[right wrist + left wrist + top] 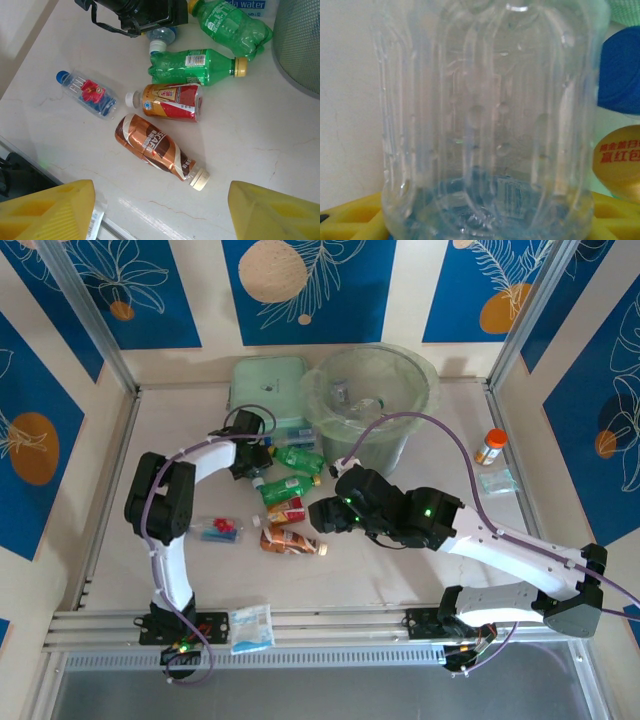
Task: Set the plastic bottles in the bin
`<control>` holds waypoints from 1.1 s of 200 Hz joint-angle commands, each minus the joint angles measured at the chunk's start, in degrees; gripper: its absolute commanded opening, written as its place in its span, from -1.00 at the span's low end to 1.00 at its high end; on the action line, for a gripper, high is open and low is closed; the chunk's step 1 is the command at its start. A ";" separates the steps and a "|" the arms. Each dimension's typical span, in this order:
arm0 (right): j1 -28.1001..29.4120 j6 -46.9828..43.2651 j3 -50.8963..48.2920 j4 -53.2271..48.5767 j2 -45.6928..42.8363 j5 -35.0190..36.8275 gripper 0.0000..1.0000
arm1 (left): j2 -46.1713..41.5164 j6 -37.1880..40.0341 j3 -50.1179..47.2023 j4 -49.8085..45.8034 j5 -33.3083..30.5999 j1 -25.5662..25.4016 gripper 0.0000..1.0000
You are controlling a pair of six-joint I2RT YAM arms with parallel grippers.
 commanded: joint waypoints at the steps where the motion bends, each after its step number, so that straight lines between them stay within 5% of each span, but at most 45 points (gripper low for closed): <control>1: 0.45 0.77 0.38 -0.50 -1.27 1.20 0.42 | -4.36 0.37 -1.65 -1.62 0.28 0.63 0.23; 64: 0.26 -0.24 -0.15 -0.01 -7.11 4.69 0.39 | -21.93 3.75 -2.36 -9.18 -1.31 0.38 0.20; 120: -2.82 -1.25 -0.68 -1.89 -13.61 6.57 0.39 | -31.54 12.79 12.41 -17.72 1.91 -2.43 0.14; 220: -6.07 3.29 -6.82 -2.96 -16.71 2.74 0.36 | -14.95 19.09 43.19 -19.70 13.32 -16.75 0.18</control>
